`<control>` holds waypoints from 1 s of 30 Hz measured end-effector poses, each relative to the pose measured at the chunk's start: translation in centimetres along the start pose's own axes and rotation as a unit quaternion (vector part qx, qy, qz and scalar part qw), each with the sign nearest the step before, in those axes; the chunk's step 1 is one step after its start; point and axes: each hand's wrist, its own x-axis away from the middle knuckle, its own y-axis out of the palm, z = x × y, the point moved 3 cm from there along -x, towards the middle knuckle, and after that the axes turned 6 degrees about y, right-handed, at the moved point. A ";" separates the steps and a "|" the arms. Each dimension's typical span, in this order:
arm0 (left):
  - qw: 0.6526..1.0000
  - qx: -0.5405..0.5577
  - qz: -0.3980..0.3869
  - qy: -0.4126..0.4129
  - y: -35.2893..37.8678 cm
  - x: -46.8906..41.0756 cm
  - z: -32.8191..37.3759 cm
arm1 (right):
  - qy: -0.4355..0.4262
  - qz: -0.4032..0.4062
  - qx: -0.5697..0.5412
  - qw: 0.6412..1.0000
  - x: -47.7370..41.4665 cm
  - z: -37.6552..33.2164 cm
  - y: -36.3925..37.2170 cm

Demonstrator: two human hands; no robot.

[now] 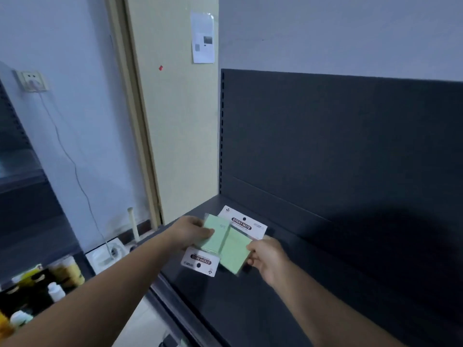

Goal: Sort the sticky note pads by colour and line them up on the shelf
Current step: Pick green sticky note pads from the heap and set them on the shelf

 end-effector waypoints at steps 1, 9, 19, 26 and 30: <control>1.000 -0.023 -0.005 0.010 -0.6 -1.7 -0.3 | -0.007 0.013 0.003 1.000 -1.1 -0.3 0.9; 0.992 -0.019 -0.116 0.049 -2.0 -12.3 -2.6 | -0.018 0.110 -0.027 0.993 -7.8 -1.9 4.6; 0.945 -0.289 -0.049 0.144 -0.3 -18.3 -2.8 | -0.079 0.167 -0.008 0.983 -11.4 -3.3 7.1; 0.933 -0.321 -0.046 0.159 0.3 -19.4 -3.2 | -0.060 0.166 0.074 0.982 -11.7 -3.8 7.6; 0.923 -0.348 -0.041 0.158 0.4 -19.7 -3.3 | -0.043 0.138 0.070 0.987 -11.1 -3.6 7.2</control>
